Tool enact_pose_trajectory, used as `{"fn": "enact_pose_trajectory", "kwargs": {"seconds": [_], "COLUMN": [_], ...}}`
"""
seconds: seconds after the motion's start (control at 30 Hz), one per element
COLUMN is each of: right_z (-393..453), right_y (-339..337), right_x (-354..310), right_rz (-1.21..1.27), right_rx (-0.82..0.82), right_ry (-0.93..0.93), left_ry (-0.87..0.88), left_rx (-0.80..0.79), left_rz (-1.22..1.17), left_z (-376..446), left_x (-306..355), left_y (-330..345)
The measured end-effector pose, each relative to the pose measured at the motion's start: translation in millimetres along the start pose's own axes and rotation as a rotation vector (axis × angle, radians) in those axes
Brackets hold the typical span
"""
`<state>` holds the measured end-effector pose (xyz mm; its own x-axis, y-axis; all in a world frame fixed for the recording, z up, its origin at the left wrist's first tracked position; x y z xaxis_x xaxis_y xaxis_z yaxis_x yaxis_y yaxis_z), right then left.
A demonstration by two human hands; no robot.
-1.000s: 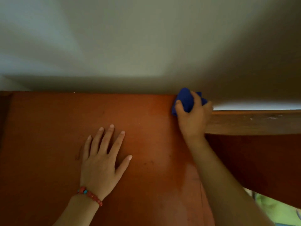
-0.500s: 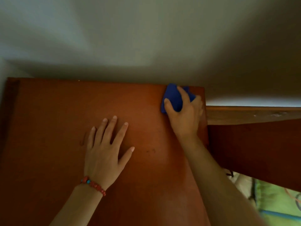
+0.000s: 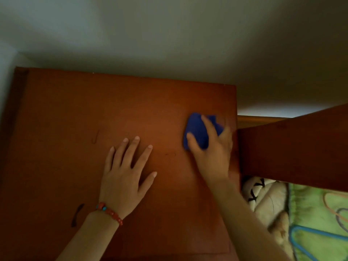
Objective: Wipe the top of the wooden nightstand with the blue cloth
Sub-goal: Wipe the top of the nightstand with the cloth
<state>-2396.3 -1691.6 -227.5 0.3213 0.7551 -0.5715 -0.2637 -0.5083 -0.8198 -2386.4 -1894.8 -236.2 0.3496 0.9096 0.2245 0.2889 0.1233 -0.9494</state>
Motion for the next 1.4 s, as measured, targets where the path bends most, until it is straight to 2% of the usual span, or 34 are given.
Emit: {"fn": "enact_pose_trajectory", "kwargs": {"seconds": [0.1,0.3,0.4,0.5,0.73,0.93,1.07,1.2,1.4], "right_z": [-29,45,-17,-69,8,-118,-96,-54,-179], "right_y": [-6,-4,-9,-18,-6,-26,-22,-12,-34], "right_x": [5,-3,8,11,-1,14,9,7,24], "right_rz": [-0.028,-0.054,-0.003,-0.054,-0.064,-0.069,-0.126,-0.124,-0.072], "right_rx": [-0.035,-0.001,-0.045,-0.055,-0.015,-0.011,0.000,0.024,0.026], "right_ry": [-0.016,-0.026,-0.038,-0.094,-0.041,-0.075,-0.105,-0.051,-0.007], "left_ry": [-0.036,-0.058,-0.063,-0.077,-0.053,-0.023,0.002,0.029,0.042], "left_rx": [0.016,0.071,0.040,0.025,0.059,0.069,0.097,0.073,0.065], "left_rz": [-0.016,-0.025,-0.026,-0.017,0.003,-0.014,-0.027,-0.010,-0.016], "left_z": [-4,-34,-44,-45,-45,-60,-84,-98,-98], "left_x": [4,24,29,31,28,33,38,40,38], "left_y": [-3,4,11,14,16,9,13,25,25]}}
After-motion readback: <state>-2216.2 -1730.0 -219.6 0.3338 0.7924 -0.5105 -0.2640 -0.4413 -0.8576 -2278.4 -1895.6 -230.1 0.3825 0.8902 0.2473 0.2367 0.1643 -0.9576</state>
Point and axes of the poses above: each hand's wrist, its own z-axis towards the middle knuckle, its own y-axis out of the palm, x = y × z, the point moved 5 cm from there along z, towards the middle knuckle, and after that the axes turned 1 degree about x, right-handed, at the moved point
